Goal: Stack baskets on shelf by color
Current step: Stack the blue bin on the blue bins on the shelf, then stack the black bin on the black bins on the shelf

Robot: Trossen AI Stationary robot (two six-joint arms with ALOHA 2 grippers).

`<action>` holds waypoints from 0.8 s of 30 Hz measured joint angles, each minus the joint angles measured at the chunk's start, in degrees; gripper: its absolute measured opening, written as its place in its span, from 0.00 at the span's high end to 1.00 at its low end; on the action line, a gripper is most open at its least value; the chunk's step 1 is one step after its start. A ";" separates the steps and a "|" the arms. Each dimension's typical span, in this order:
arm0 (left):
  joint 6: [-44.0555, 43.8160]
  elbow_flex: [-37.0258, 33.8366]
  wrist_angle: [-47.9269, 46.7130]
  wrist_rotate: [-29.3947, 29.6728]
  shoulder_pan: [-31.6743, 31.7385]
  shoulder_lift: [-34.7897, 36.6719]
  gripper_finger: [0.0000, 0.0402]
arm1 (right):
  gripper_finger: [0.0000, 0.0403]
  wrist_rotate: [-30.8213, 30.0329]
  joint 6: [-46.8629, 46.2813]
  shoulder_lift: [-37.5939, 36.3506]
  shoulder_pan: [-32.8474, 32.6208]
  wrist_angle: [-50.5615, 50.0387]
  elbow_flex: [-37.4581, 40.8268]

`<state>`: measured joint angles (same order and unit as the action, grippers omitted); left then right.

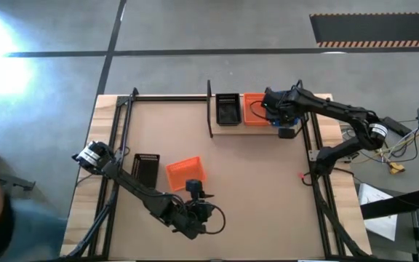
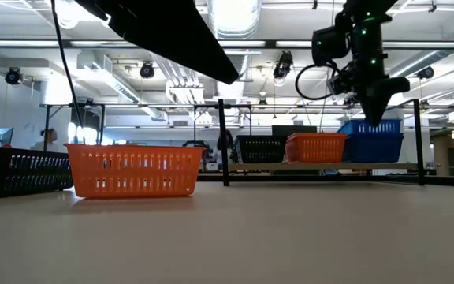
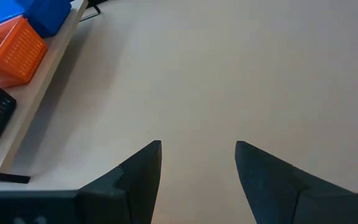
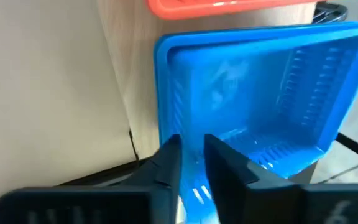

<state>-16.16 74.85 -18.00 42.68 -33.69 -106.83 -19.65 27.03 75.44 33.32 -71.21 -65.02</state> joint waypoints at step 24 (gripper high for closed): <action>-1.82 0.12 -2.85 0.88 -1.44 4.36 0.53 | 0.61 15.59 -21.61 -16.86 -16.03 14.49 3.65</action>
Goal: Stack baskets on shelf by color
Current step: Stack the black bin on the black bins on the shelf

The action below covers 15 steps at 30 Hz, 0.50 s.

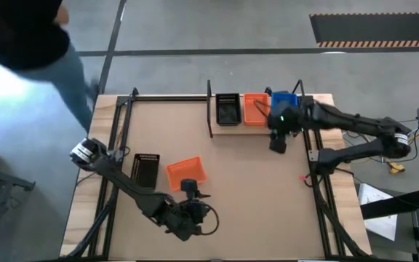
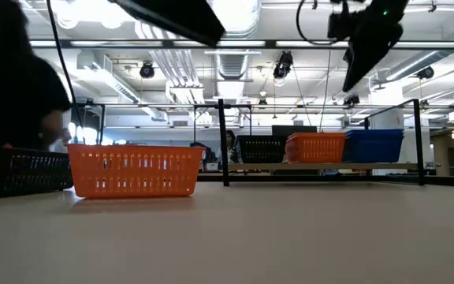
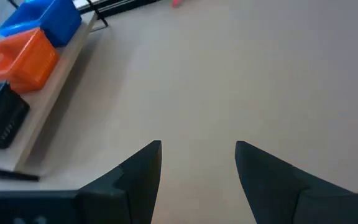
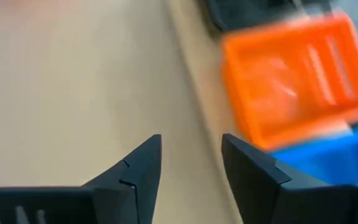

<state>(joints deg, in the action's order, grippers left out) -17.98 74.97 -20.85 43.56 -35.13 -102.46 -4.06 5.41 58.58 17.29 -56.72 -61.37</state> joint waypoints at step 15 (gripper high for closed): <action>-25.42 -0.05 -44.60 -27.85 -0.59 13.30 0.53 | 0.74 -11.69 -15.64 -1.56 -40.53 47.16 24.48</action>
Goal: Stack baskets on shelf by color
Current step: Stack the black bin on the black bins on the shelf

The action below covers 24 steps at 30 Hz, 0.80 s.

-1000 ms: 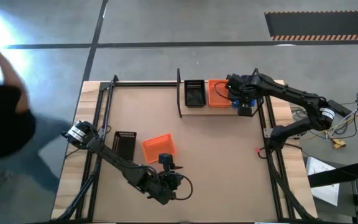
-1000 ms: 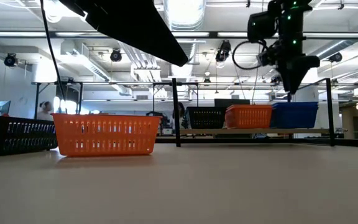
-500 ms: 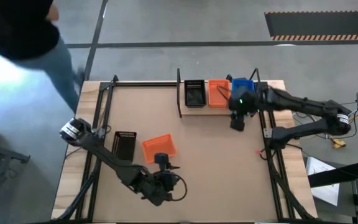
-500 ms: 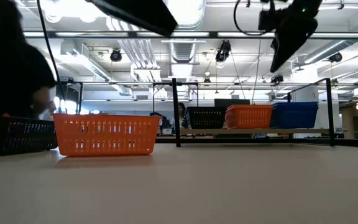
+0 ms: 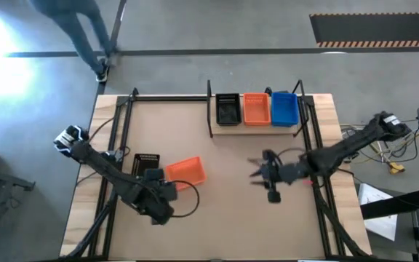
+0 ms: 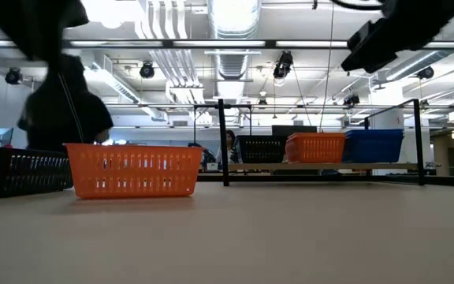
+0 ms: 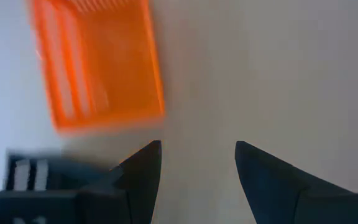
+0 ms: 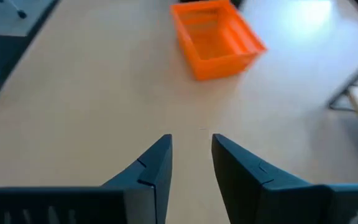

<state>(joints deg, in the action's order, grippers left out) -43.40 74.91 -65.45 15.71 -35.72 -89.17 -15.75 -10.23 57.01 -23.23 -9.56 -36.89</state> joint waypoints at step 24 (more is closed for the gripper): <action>5.25 -26.75 3.09 -10.95 -0.97 9.15 0.60 | 0.75 -11.45 -2.85 22.29 -18.77 33.13 3.46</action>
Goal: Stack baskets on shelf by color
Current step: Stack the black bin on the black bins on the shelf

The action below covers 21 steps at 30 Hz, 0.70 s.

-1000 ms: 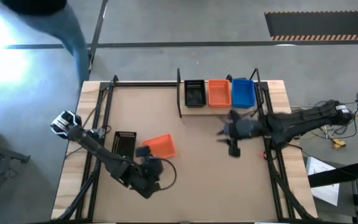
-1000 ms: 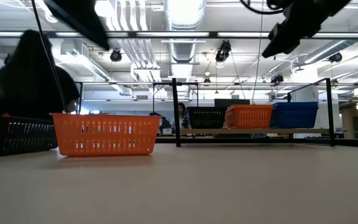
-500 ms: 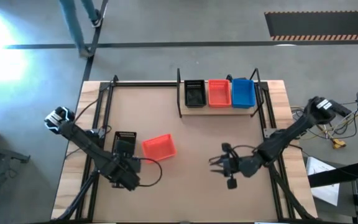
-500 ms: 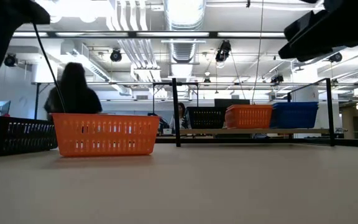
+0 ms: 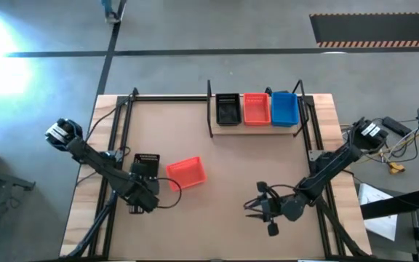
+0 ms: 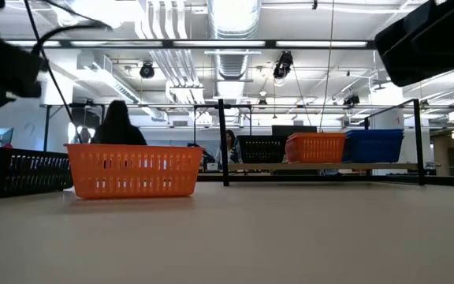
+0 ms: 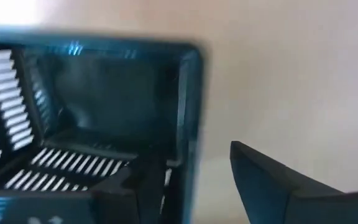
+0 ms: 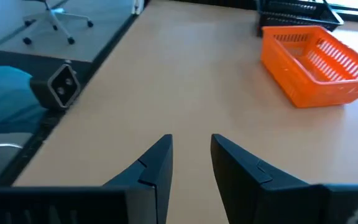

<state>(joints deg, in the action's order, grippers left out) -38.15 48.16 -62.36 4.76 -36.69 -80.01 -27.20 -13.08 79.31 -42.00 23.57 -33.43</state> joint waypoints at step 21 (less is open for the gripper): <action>-1.94 18.72 -3.80 4.08 0.52 0.18 1.00 | 0.75 -14.63 -7.26 -1.25 -17.29 -1.03 0.30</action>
<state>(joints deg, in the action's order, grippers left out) -40.09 66.88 -66.16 8.83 -36.17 -79.83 -41.82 -20.33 78.06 -59.29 22.55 -33.13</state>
